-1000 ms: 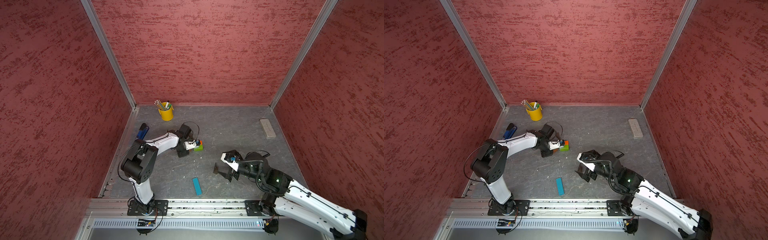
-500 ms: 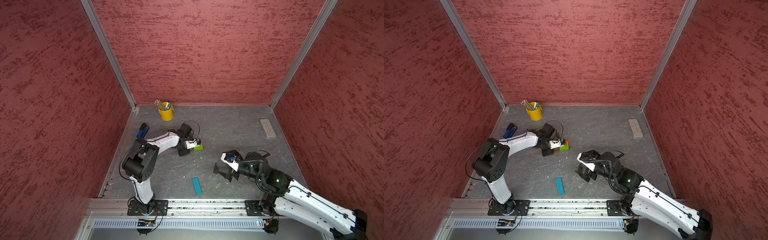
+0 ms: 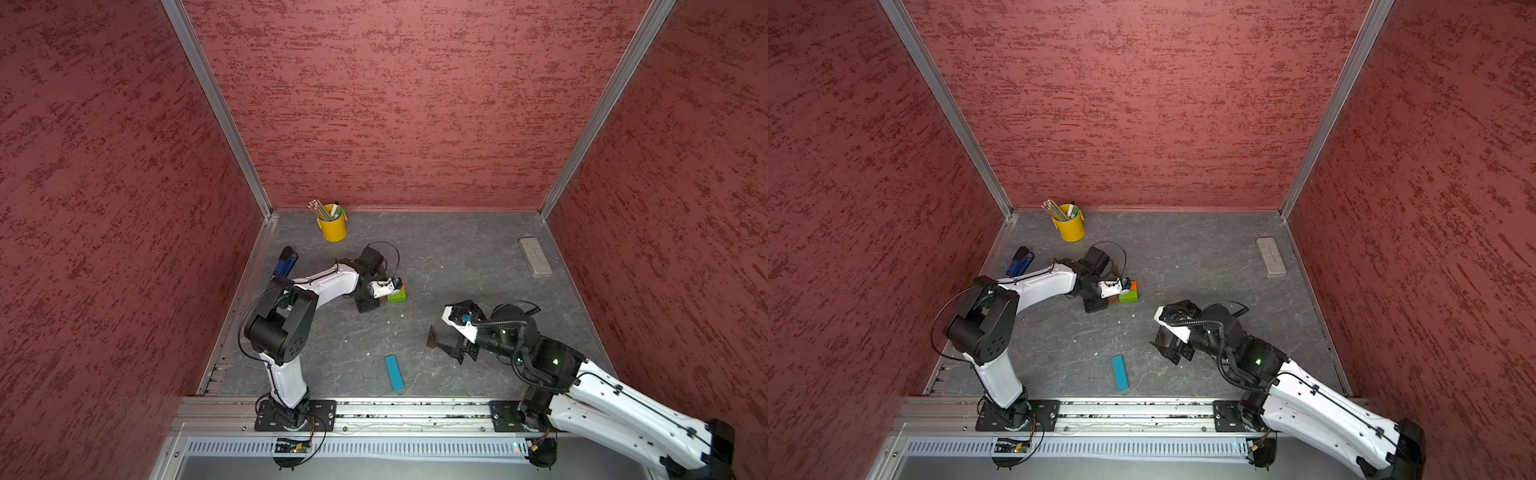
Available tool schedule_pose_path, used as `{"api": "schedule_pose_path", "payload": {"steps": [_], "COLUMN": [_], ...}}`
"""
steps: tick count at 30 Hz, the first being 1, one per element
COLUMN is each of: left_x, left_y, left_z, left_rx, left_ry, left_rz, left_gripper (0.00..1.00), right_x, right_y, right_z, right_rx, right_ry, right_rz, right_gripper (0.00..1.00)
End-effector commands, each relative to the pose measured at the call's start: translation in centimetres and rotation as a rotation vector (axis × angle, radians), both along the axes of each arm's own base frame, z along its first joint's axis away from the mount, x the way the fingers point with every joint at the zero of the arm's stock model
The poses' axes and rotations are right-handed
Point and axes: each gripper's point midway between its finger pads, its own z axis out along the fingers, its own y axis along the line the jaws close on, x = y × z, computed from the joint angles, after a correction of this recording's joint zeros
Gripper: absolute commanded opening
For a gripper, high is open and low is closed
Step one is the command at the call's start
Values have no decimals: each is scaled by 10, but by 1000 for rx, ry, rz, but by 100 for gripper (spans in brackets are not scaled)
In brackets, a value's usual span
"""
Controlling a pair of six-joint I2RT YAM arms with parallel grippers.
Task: Assemble a small pinwheel with building blocks
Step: Assemble the building block at the center of the board.
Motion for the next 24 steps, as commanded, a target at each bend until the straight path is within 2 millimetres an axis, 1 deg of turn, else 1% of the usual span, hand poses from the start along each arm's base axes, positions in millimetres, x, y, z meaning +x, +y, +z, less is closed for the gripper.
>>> {"api": "schedule_pose_path", "payload": {"steps": [1,8,10,11,14,16,24], "left_x": [0,1,0,-1,0,1,9], "left_y": [2,2,3,3,5,6,10], "left_z": [-6,-4,-4,-4,-4,-4,-3], "left_rx": [11,9,11,12,18,24,42], "left_ry": [11,-7,-12,-16,-36,-44,-68], "left_rz": [-6,-9,-15,-22,-29,-28,-8], "left_gripper": [22,30,38,41,46,47,47], "right_x": [-3,-3,-3,-3,-3,-3,-4], "right_y": [2,2,2,2,2,2,3], "right_z": [1,1,1,1,1,1,0], "right_rx": [24,23,23,23,23,24,21], "right_ry": [10,11,11,11,12,11,17], "right_rz": [10,10,10,10,11,11,15], "right_gripper": [99,99,99,99,99,99,99]}}
